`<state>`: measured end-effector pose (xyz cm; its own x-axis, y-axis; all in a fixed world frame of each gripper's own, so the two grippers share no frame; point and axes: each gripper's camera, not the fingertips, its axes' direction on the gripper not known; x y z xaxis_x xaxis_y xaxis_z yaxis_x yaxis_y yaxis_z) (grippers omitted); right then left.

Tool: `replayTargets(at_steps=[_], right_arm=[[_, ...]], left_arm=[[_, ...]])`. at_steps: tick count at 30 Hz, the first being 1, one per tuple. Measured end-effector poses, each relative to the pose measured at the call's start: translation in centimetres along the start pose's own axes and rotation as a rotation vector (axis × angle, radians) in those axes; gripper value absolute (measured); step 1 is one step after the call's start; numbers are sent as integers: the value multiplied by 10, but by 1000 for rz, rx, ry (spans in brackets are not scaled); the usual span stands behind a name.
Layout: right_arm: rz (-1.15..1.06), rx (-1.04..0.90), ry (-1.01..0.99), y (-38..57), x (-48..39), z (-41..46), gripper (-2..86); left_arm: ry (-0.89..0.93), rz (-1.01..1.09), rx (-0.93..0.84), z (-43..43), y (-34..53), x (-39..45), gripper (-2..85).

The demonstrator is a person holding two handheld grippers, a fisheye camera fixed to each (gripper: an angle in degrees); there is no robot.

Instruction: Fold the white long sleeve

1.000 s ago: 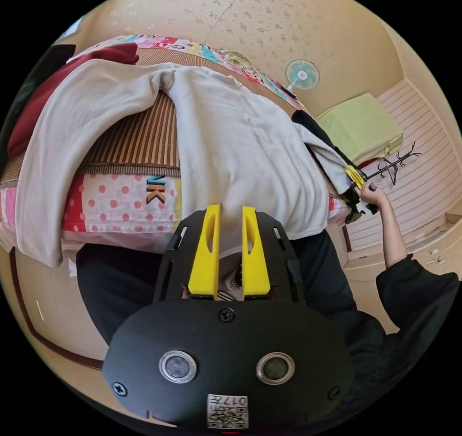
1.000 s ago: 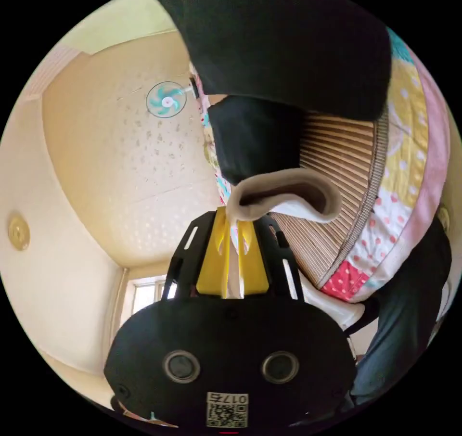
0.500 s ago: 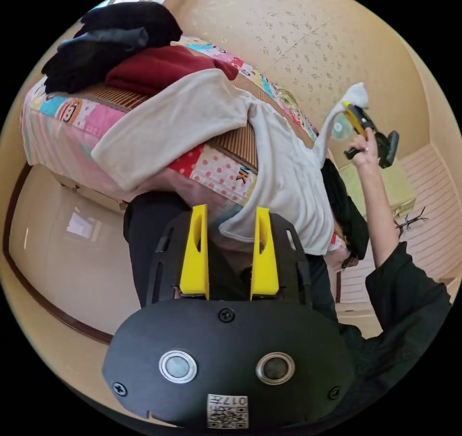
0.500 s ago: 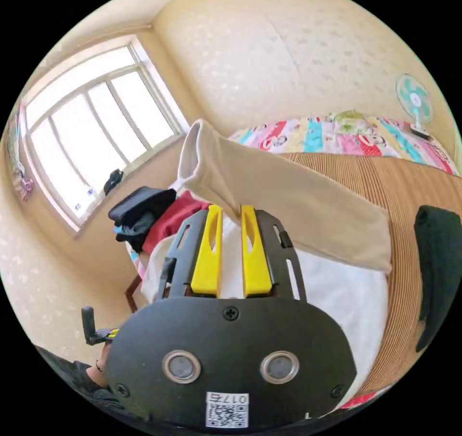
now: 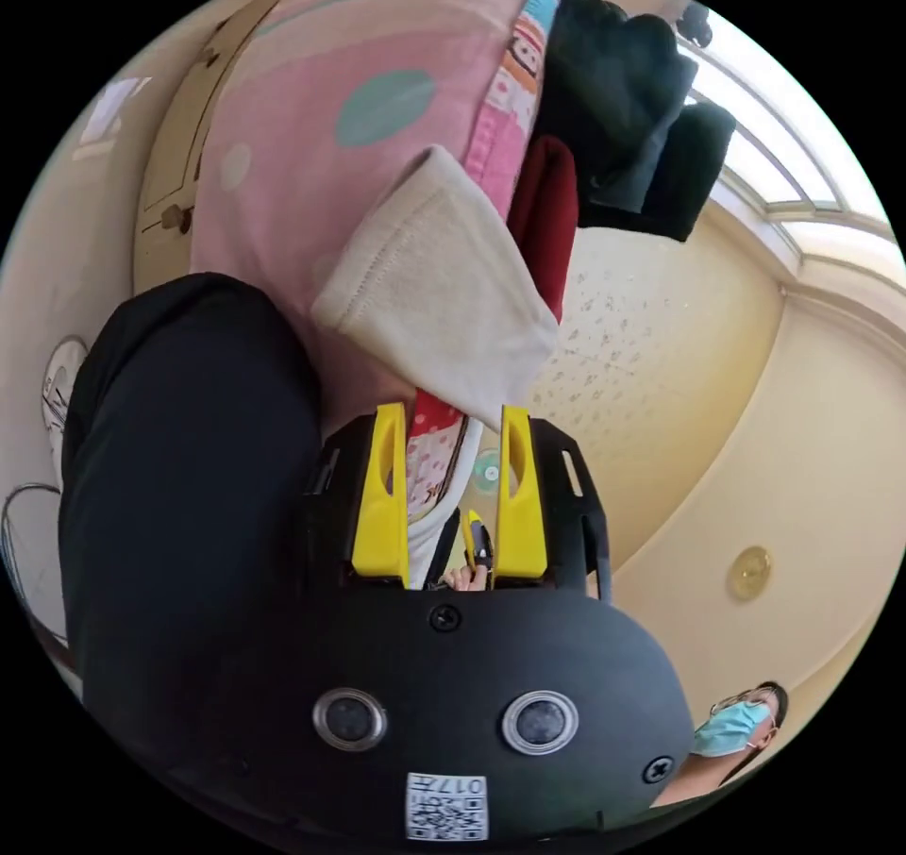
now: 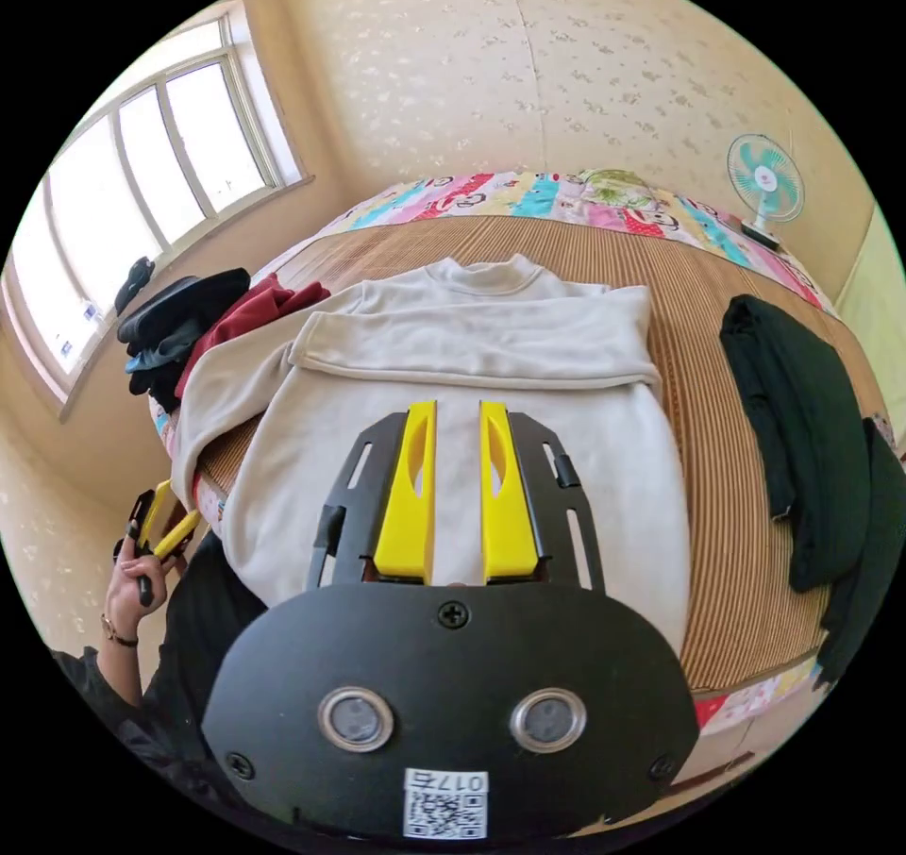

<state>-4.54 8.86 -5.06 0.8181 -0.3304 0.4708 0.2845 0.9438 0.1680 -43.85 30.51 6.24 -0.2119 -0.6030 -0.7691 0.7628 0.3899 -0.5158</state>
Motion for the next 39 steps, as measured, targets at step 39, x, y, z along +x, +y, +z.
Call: replayTargets(at_steps=[39], right_arm=[[221, -22, 82, 83, 43, 26, 28]], left_arm=[[-1003, 1238, -230, 303, 355, 63, 86]])
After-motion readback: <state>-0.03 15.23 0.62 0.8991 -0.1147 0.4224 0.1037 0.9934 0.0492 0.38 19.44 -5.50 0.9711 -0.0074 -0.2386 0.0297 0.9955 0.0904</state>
